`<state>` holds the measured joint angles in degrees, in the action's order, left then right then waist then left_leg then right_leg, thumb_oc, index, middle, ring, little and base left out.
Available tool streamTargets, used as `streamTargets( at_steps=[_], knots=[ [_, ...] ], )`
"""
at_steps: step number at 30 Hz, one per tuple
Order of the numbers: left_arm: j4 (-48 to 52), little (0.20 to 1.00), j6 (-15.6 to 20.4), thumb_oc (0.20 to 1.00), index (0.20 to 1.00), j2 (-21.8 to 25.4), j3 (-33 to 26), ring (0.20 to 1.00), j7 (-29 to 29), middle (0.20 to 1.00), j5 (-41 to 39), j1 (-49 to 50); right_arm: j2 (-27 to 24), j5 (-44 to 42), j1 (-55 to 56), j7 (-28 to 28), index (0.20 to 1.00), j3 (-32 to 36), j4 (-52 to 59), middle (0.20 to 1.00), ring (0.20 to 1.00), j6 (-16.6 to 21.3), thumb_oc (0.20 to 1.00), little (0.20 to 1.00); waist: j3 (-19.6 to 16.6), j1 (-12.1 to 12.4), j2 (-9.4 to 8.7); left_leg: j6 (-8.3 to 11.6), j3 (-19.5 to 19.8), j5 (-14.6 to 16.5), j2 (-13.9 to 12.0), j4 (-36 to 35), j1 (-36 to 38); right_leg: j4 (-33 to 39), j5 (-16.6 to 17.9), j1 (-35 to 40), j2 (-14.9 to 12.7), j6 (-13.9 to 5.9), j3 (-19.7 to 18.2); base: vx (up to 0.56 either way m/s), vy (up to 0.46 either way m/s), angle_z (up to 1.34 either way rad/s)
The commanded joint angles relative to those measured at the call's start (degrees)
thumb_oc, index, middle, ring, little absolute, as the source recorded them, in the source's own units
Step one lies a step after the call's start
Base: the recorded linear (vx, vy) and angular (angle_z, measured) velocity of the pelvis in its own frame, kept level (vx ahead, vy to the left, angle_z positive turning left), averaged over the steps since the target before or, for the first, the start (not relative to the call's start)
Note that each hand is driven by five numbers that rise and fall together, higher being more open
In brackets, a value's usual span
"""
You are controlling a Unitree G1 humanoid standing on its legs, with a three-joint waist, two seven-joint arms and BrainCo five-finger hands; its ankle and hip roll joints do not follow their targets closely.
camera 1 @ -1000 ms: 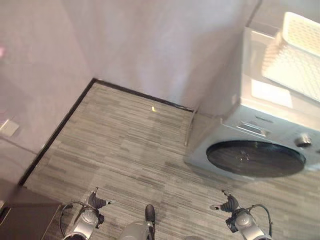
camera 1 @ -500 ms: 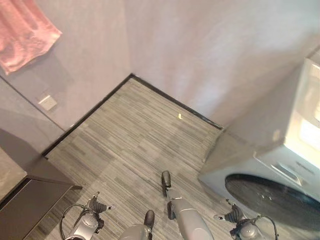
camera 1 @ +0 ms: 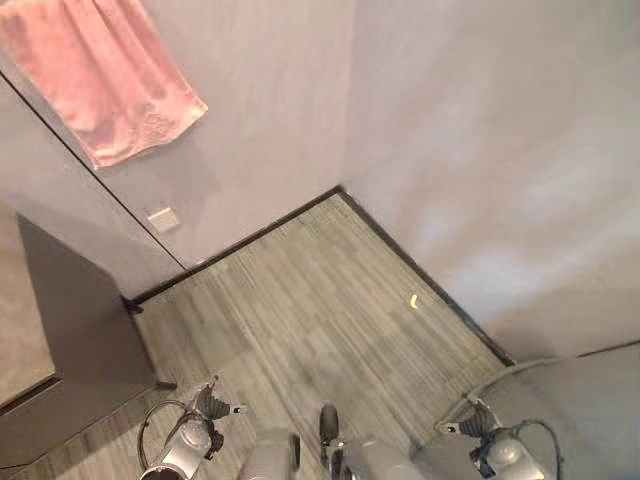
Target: Put brush and paste in cup on sink, flatten towel.
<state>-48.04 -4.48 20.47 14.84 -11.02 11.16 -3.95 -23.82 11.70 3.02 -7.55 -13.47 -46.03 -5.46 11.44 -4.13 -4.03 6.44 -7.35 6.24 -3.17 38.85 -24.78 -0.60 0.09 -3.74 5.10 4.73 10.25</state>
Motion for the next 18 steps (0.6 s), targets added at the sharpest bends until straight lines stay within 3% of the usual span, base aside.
streamTargets(
  at_steps=[1, 2, 3, 4, 6, 8, 9, 10, 12, 13, 15, 18],
  knots=[
    [0.8, 1.000, 0.1, 1.000, 1.000, 2.6, -0.1, 1.000, -1.4, 1.000, -0.1, -1.2, -3.8, 1.1, 1.0, -2.0, 1.000, 1.8, 2.7, 1.000, 1.000, -0.1, 1.000, 1.000, 1.5, -0.7, 1.68, -3.00, -3.2, -7.0, 0.0, -16.2, 6.4, -4.3, -1.7, -1.2, -4.7, -8.53, -5.8, 0.17, 0.002, -0.01],
    [0.9, 1.000, 0.1, 1.000, 1.000, 2.7, -0.1, 1.000, -1.4, 1.000, -0.1, -1.2, -3.8, 1.1, 1.0, -2.0, 1.000, 1.8, 2.6, 1.000, 1.000, -0.1, 1.000, 1.000, 1.5, -0.7, 1.63, -3.00, -3.2, -6.9, 0.1, -16.1, 6.4, -4.3, -1.9, -1.2, -4.7, -8.55, -5.8, 0.17, 0.026, -0.11],
    [0.6, 1.000, 0.0, 1.000, 1.000, 3.0, -0.2, 1.000, -1.5, 1.000, 0.2, -1.2, -3.8, 1.3, 0.9, -2.1, 1.000, 1.6, 2.2, 1.000, 1.000, -0.1, 1.000, 1.000, 1.8, -0.6, 1.76, -2.50, -3.4, -8.9, -1.7, -19.7, 5.1, -4.8, -2.8, -0.6, -4.6, -8.43, -5.8, 0.32, 0.117, -0.31],
    [-0.4, 1.000, -0.4, 1.000, 1.000, 3.3, -0.4, 1.000, -1.9, 1.000, 0.6, -1.5, -3.7, 2.1, 0.7, -2.1, 1.000, 1.5, 2.0, 1.000, 1.000, -0.1, 1.000, 1.000, 1.9, -0.5, 2.37, -0.90, -4.2, -14.1, -5.6, -26.3, 5.1, -5.5, -4.3, 1.6, -4.5, -8.55, -5.8, 0.38, 0.145, -0.30],
    [-1.1, 1.000, -0.5, 1.000, 1.000, 3.2, -0.9, 1.000, -2.2, 1.000, 0.5, -1.5, -3.6, 2.4, 0.7, -2.1, 1.000, 1.3, 1.7, 1.000, 1.000, -0.2, 1.000, 1.000, 1.7, -0.3, 2.95, 0.40, -4.9, -17.2, -7.1, -31.3, 7.0, -5.5, -5.3, 3.2, -4.3, -8.73, -6.4, 0.35, 0.180, -0.28],
    [-1.4, 1.000, -0.6, 1.000, 1.000, 2.9, -1.2, 1.000, -2.3, 1.000, 0.1, -0.9, -3.1, 2.7, 0.6, -1.8, 1.000, 1.2, 0.8, 1.000, 1.000, -0.2, 1.000, 1.000, 1.0, -0.2, 3.23, 0.82, -6.4, -18.3, -8.3, -32.7, 8.2, -5.6, -6.1, 5.0, -4.9, -9.17, -6.7, 0.28, 0.164, -0.31],
    [-1.4, 1.000, -0.6, 1.000, 1.000, 2.9, -1.2, 1.000, -2.3, 1.000, 0.1, -0.9, -3.1, 2.7, 0.6, -1.8, 1.000, 1.2, 0.8, 1.000, 1.000, -0.2, 1.000, 1.000, 1.0, -0.1, 3.19, 0.83, -6.5, -18.2, -8.3, -32.7, 8.3, -5.6, -6.1, 5.1, -4.9, -9.18, -6.8, 0.33, 0.253, 0.08],
    [-1.8, 1.000, -0.3, 1.000, 1.000, 2.7, -1.6, 1.000, -2.3, 1.000, -0.1, -0.5, -2.8, 3.1, 0.0, -1.5, 1.000, 1.0, 0.2, 1.000, 1.000, -0.2, 1.000, 1.000, 0.2, 0.2, 3.28, -0.26, -6.2, -15.5, -6.8, -30.9, 9.1, -6.3, -7.3, 7.1, -6.4, -10.38, -7.7, 0.32, 0.261, 0.09],
    [-1.8, 1.000, -0.4, 1.000, 1.000, 2.8, -1.3, 1.000, -2.3, 1.000, 0.4, -0.4, -2.0, 3.5, -0.4, -1.4, 1.000, 0.8, -0.7, 1.000, 1.000, -0.4, 1.000, 1.000, -0.6, 0.2, 2.83, -1.26, -6.4, -13.6, -5.1, -30.2, 9.5, -7.2, -7.2, 7.9, -8.1, -11.23, -8.7, 0.30, 0.271, 0.05],
    [-1.8, 1.000, -0.4, 1.000, 1.000, 2.8, -1.3, 1.000, -2.3, 1.000, 0.4, -0.4, -2.0, 3.5, -0.4, -1.4, 1.000, 0.8, -0.7, 1.000, 1.000, -0.4, 1.000, 1.000, -0.7, 0.4, 2.92, -1.27, -6.5, -13.7, -5.2, -30.3, 9.4, -7.1, -7.0, 7.7, -8.0, -11.20, -8.9, 0.25, 0.340, 0.04],
    [-0.6, 1.000, -0.3, 1.000, 1.000, 3.4, -1.3, 1.000, -2.4, 1.000, 0.6, -0.1, -0.7, 3.1, -0.5, -1.3, 1.000, 1.5, -0.7, 1.000, 1.000, -0.4, 1.000, 1.000, -1.4, 0.4, 2.28, -3.18, -7.7, -10.4, -2.9, -28.9, 10.0, -9.2, -5.0, 7.5, -10.9, -13.14, -10.1, 0.24, 0.375, -0.09],
    [0.1, 1.000, -0.3, 1.000, 1.000, 3.7, -1.3, 1.000, -2.4, 1.000, 0.4, 0.1, -0.1, 3.1, -0.9, -1.2, 1.000, 1.2, -0.6, 1.000, 1.000, -0.4, 1.000, 1.000, -1.8, 0.9, 2.12, -4.49, -7.7, -9.1, -1.3, -29.2, 10.3, -12.3, -2.0, 5.7, -12.4, -14.18, -10.9, 0.10, 0.198, -0.05]
  ],
)
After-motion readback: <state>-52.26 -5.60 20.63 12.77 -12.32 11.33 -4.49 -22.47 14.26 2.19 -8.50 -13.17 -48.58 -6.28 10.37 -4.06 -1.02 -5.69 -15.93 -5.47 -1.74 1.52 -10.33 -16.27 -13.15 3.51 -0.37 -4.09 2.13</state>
